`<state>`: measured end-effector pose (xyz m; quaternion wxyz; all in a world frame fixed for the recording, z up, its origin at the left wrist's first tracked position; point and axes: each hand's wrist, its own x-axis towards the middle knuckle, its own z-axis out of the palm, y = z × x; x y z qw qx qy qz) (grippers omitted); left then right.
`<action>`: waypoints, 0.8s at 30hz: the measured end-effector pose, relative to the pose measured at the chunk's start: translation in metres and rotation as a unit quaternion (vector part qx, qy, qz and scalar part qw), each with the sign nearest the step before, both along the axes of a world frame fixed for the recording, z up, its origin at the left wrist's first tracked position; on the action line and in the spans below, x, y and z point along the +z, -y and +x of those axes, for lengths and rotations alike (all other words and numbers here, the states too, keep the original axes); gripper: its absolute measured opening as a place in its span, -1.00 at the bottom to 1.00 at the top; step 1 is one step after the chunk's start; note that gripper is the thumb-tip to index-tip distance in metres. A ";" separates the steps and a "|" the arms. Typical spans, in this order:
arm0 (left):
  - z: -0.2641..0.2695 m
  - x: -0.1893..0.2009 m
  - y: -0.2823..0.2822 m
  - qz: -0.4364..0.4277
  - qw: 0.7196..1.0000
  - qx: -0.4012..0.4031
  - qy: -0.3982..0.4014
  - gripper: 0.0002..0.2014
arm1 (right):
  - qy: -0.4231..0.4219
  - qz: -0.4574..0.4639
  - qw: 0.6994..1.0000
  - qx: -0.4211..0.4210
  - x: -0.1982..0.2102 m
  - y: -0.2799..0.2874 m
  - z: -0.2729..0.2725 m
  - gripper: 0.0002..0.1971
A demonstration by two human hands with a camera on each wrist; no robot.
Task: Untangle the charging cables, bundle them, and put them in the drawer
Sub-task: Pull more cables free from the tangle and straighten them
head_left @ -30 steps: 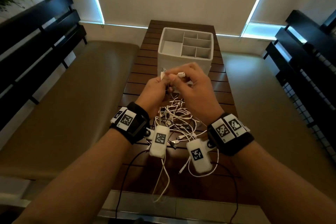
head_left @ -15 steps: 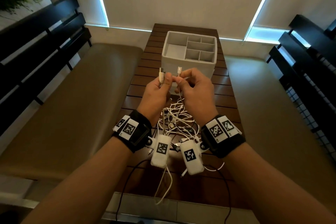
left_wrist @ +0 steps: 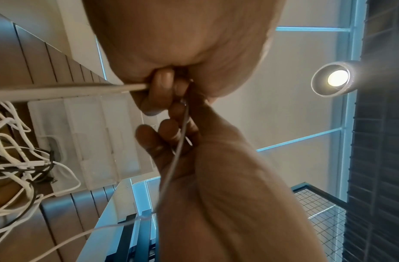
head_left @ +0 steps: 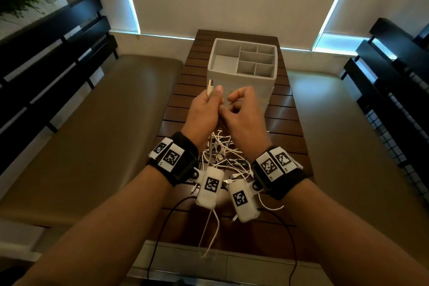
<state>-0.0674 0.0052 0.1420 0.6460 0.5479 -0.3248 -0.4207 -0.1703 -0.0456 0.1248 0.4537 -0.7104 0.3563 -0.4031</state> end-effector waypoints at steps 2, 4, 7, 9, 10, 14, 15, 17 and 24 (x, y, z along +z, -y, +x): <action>0.000 0.003 0.001 -0.008 1.000 0.018 0.000 -0.66 | -0.016 0.020 1.000 -0.011 0.000 -0.006 0.001 -0.74; 0.000 0.011 0.000 -0.019 0.999 0.032 -0.007 -0.64 | -0.048 0.053 0.997 0.026 -0.001 -0.010 0.000 -0.70; 0.005 0.019 0.001 -0.036 0.998 0.040 -0.037 -0.62 | -0.062 0.119 0.985 0.108 -0.004 -0.011 -0.004 -0.56; 0.006 0.022 0.003 -0.055 0.995 0.023 -0.078 -0.62 | -0.057 0.144 0.977 0.148 -0.007 -0.009 -0.007 -0.47; 0.005 0.024 0.004 -0.063 0.993 0.009 -0.101 -0.62 | -0.048 0.156 0.974 0.156 -0.007 -0.010 -0.008 -0.45; -0.003 0.030 0.006 -0.080 0.989 -0.003 -0.121 -0.68 | 0.017 0.178 0.969 0.173 -0.010 -0.018 -0.003 -0.39; -0.004 0.031 0.006 -0.082 0.990 -0.003 -0.117 -0.68 | 0.026 0.167 0.969 0.179 -0.012 -0.020 -0.003 -0.42; 0.001 0.032 0.007 -0.089 0.989 -0.005 -0.121 -0.66 | 0.023 0.136 0.973 0.185 -0.017 -0.022 -0.005 -0.46; 0.025 0.060 0.006 -0.087 0.991 0.013 -0.105 -0.57 | -0.088 0.105 0.973 0.185 -0.083 -0.045 -0.033 -0.39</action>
